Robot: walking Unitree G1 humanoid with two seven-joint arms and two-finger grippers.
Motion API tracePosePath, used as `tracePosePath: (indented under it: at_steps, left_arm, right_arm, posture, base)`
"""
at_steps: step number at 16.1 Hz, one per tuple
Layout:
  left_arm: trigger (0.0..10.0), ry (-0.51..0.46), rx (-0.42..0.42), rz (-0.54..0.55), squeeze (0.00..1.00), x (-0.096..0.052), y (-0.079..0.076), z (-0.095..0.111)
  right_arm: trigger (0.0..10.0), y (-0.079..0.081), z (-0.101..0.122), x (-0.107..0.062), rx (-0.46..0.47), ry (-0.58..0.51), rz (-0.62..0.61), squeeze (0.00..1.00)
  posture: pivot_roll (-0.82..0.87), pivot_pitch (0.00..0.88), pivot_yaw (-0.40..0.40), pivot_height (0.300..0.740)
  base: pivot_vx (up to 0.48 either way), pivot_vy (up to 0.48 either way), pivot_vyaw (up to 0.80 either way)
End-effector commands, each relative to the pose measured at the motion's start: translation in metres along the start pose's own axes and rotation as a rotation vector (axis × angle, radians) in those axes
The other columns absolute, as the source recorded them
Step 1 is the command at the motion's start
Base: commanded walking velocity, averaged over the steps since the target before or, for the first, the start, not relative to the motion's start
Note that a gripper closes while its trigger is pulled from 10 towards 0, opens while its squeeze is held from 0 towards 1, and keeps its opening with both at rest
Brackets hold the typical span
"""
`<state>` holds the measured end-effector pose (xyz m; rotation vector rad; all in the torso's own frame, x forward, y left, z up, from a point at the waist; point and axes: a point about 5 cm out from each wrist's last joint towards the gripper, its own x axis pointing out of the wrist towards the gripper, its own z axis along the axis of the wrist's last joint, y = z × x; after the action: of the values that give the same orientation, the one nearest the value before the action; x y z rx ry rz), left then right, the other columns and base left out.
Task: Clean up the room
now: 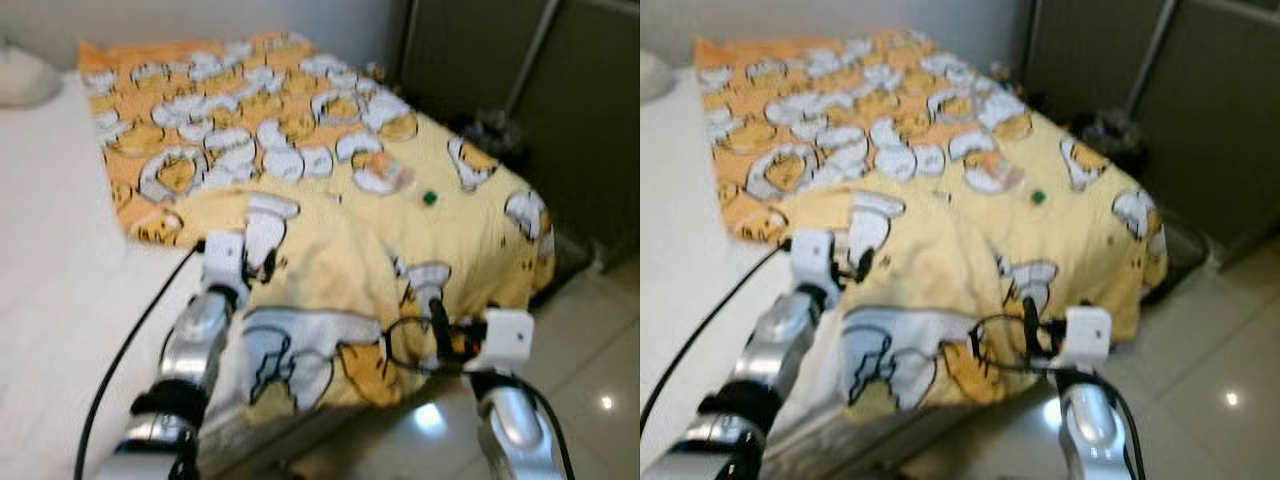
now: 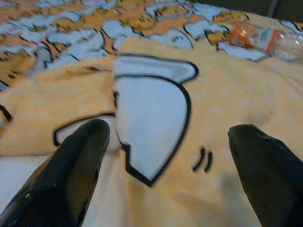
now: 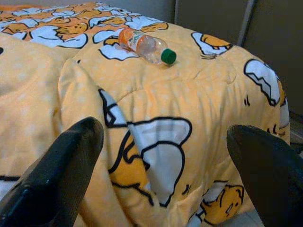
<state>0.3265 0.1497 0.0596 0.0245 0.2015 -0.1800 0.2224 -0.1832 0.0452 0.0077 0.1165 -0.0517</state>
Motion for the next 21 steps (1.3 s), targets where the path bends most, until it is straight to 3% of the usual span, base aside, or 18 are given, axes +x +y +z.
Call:
tracePosePath:
  at_steps: [1,5,8,12,14,18,21]
  left_arm:
    - [10.0,0.063,-0.002,-0.023,0.00,0.001,-0.006,-0.009]
    - [10.0,0.170,0.039,-0.106,0.00,-0.030,-0.007,-0.051]
    - [10.0,0.182,-0.009,-0.041,0.00,-0.043,-0.007,-0.068]
    - [10.0,0.208,0.019,0.001,0.00,-0.050,-0.012,-0.083]
    - [10.0,0.198,0.055,0.071,0.00,-0.052,-0.011,-0.086]
    - [10.0,0.175,0.052,0.144,0.00,-0.057,-0.018,-0.091]
    - [10.0,0.199,0.015,0.256,0.00,-0.069,-0.006,-0.101]
  right_arm:
    - [10.0,-0.004,-0.002,-0.006,-0.013,0.017,-0.006,0.00]
    - [10.0,-0.019,-0.038,-0.048,-0.105,0.204,0.051,0.00]
    - [10.0,-0.024,-0.052,-0.073,-0.132,0.291,0.070,0.00]
    - [10.0,-0.028,-0.045,-0.074,-0.162,0.288,0.104,0.00]
    - [10.0,-0.037,-0.037,-0.072,-0.189,0.279,0.110,0.00]
    - [10.0,-0.049,-0.034,-0.076,-0.224,0.298,0.119,0.00]
    - [10.0,-0.046,-0.035,-0.074,-0.224,0.302,0.126,0.00]
  posture:
    - [-0.08,0.000,0.026,0.740]
    - [-0.09,0.000,0.009,0.740]
    - [-0.09,0.000,-0.034,0.740]
    - [-0.12,0.009,-0.072,0.740]
    - [-0.14,0.007,-0.106,0.740]
    - [-0.14,0.000,-0.133,0.740]
    - [-0.13,0.000,-0.133,0.740]
  base:
    - [0.000,0.000,0.00]
    - [0.000,0.000,0.00]
    - [0.000,0.000,0.00]
    - [0.000,0.000,0.00]
    - [0.000,0.000,0.00]
    - [0.000,0.000,0.00]
    - [0.000,0.000,0.00]
